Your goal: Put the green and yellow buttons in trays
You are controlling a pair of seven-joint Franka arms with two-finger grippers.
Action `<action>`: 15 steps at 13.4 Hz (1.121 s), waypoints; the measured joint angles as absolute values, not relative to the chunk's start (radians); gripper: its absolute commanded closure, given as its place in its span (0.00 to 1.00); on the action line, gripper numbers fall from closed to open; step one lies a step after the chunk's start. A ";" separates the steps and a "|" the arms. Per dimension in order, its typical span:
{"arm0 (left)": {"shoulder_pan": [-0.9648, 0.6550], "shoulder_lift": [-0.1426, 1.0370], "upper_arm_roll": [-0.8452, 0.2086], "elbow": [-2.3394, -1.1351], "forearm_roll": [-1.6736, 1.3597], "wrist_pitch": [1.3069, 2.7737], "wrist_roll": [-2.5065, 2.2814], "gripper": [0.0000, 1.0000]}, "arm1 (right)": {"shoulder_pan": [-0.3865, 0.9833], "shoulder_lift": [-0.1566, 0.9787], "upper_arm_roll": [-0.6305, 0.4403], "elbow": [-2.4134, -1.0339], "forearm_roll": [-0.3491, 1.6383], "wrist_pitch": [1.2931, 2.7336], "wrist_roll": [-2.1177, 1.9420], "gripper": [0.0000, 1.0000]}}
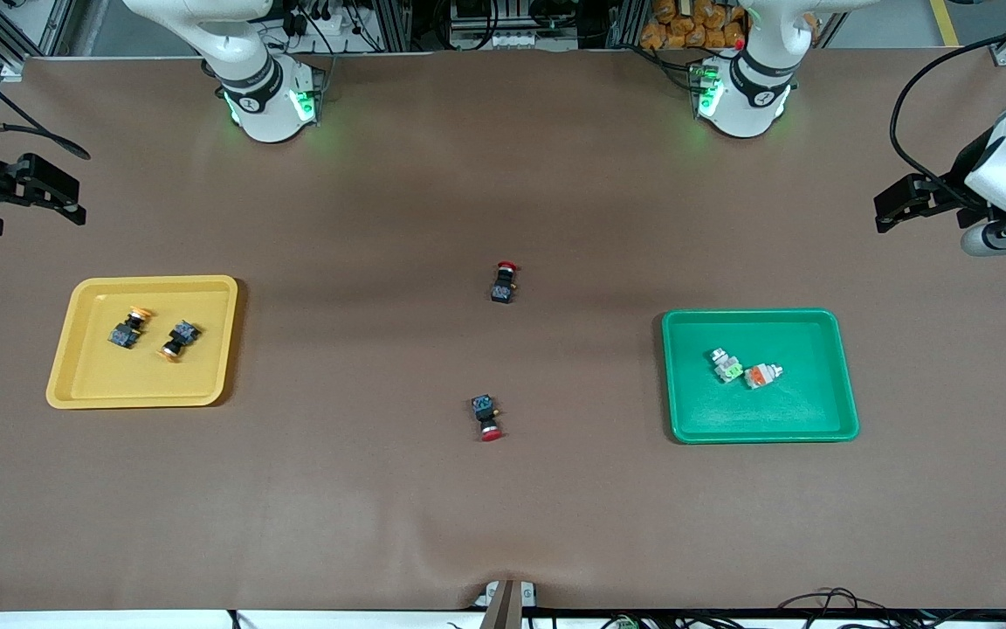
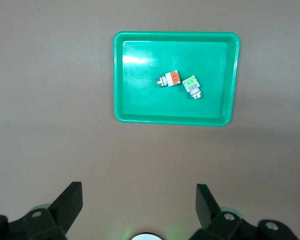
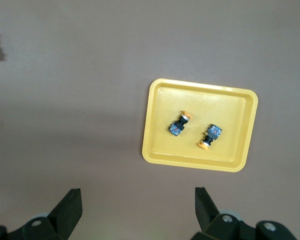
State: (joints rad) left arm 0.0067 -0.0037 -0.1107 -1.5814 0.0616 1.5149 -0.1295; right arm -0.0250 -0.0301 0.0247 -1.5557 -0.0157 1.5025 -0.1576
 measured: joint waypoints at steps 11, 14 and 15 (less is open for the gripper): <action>0.004 -0.004 -0.111 -1.579 0.062 1.515 -0.130 0.00 | -0.023 -0.030 0.035 -1.556 -0.003 1.496 -0.158 0.00; 0.003 -0.004 -0.118 -1.579 0.057 1.515 -0.130 0.00 | -0.023 -0.030 0.033 -1.556 0.002 1.494 -0.158 0.00; 0.003 -0.004 -0.125 -1.579 0.057 1.515 -0.130 0.00 | -0.024 -0.030 0.031 -1.556 0.008 1.493 -0.158 0.00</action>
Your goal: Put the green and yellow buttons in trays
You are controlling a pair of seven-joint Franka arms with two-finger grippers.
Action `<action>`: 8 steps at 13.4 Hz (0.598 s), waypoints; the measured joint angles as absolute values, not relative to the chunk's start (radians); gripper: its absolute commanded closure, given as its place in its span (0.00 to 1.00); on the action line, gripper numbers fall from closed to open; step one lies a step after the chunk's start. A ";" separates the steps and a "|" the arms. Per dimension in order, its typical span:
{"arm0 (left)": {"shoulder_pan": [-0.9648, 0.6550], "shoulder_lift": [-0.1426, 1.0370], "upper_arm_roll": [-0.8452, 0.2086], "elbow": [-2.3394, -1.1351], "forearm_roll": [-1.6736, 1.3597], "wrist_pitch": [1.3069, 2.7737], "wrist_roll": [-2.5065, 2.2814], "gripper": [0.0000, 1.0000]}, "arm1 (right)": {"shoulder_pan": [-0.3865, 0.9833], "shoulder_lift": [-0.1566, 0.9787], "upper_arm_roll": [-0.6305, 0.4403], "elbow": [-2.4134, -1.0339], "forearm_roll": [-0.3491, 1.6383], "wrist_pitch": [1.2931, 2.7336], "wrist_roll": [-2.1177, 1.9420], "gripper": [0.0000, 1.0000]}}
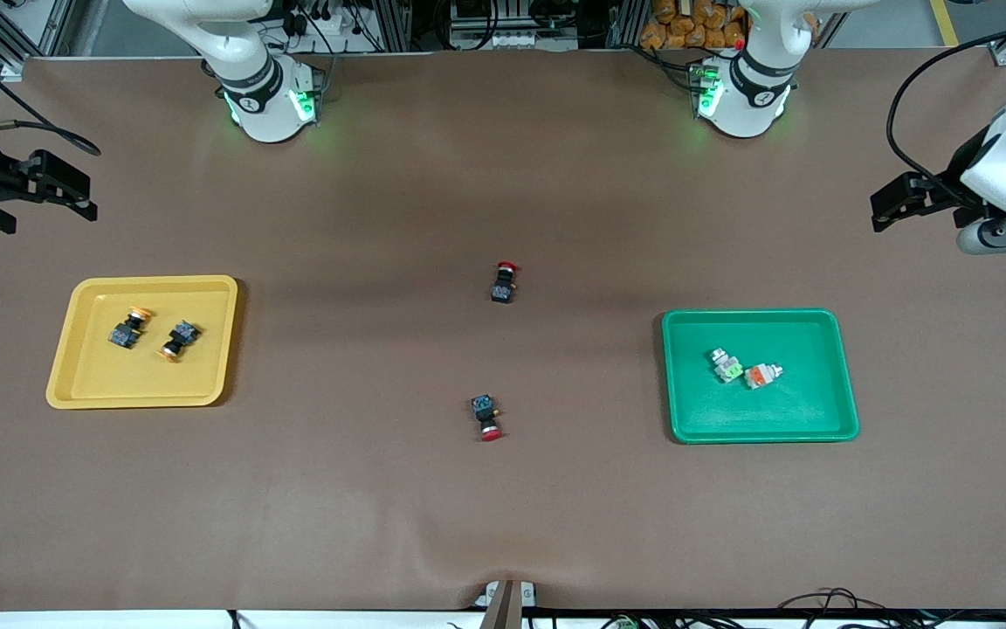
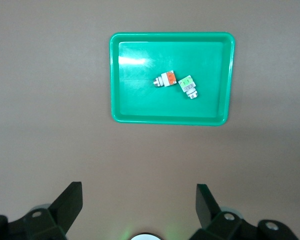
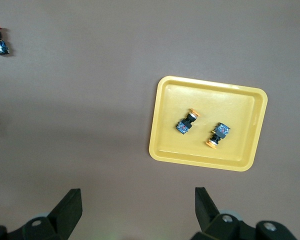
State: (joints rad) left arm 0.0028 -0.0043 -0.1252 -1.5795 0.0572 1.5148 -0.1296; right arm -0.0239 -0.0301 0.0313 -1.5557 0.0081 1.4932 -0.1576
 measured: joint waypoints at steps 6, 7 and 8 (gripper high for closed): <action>0.002 -0.011 -0.159 -1.589 0.057 1.517 -0.160 0.00 | -0.028 -0.030 0.029 -1.556 0.029 1.492 -0.158 0.00; 0.002 -0.017 -0.171 -1.593 0.057 1.525 -0.178 0.00 | -0.028 -0.030 0.029 -1.556 0.030 1.491 -0.158 0.00; 0.002 -0.023 -0.178 -1.595 0.057 1.529 -0.185 0.00 | -0.028 -0.030 0.029 -1.556 0.032 1.491 -0.158 0.00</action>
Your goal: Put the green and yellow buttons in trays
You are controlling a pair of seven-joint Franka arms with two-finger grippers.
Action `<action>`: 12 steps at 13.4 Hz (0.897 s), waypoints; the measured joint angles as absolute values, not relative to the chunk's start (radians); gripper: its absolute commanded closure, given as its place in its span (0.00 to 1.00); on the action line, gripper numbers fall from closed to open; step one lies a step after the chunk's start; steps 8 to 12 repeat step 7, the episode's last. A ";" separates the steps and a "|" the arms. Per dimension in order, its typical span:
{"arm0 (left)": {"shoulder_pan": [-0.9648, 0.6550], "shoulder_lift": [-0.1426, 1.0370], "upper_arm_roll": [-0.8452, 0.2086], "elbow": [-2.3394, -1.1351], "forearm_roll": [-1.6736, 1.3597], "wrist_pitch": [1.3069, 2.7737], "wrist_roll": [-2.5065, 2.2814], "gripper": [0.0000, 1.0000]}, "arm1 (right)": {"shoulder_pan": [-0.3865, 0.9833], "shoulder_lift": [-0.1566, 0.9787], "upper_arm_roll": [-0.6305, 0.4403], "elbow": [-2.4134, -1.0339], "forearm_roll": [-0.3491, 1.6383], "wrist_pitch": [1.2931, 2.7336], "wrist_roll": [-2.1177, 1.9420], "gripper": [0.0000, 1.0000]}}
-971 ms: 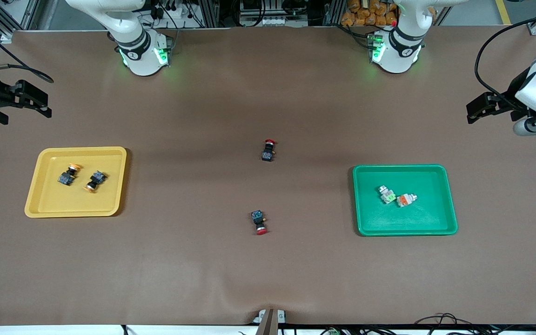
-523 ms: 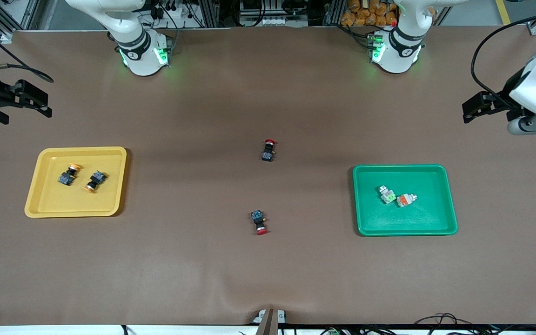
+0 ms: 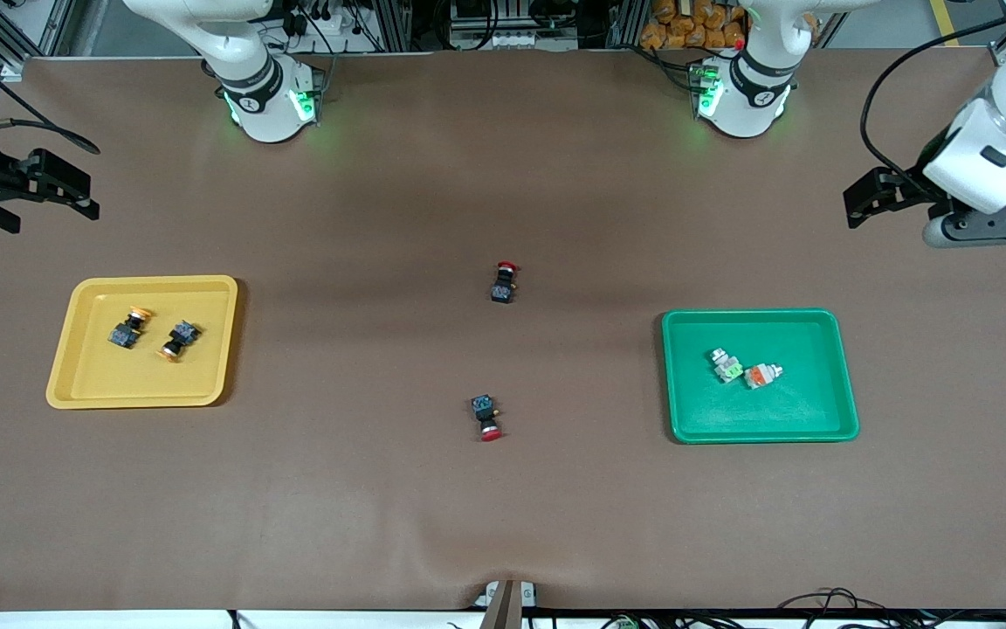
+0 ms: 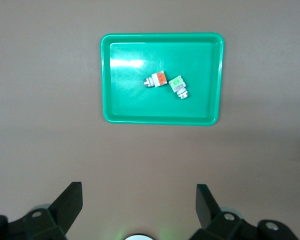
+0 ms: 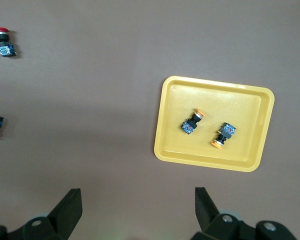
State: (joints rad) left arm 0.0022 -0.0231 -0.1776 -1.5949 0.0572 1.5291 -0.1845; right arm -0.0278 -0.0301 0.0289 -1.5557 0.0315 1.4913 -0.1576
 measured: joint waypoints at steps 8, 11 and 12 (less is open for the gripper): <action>0.035 -0.049 -0.166 -1.594 0.035 1.519 -0.151 0.00 | -0.028 -0.030 0.029 -1.556 0.033 1.490 -0.158 0.00; 0.035 -0.049 -0.166 -1.594 0.035 1.519 -0.151 0.00 | -0.028 -0.030 0.029 -1.556 0.033 1.490 -0.158 0.00; 0.035 -0.049 -0.166 -1.594 0.035 1.519 -0.151 0.00 | -0.028 -0.030 0.029 -1.556 0.033 1.490 -0.158 0.00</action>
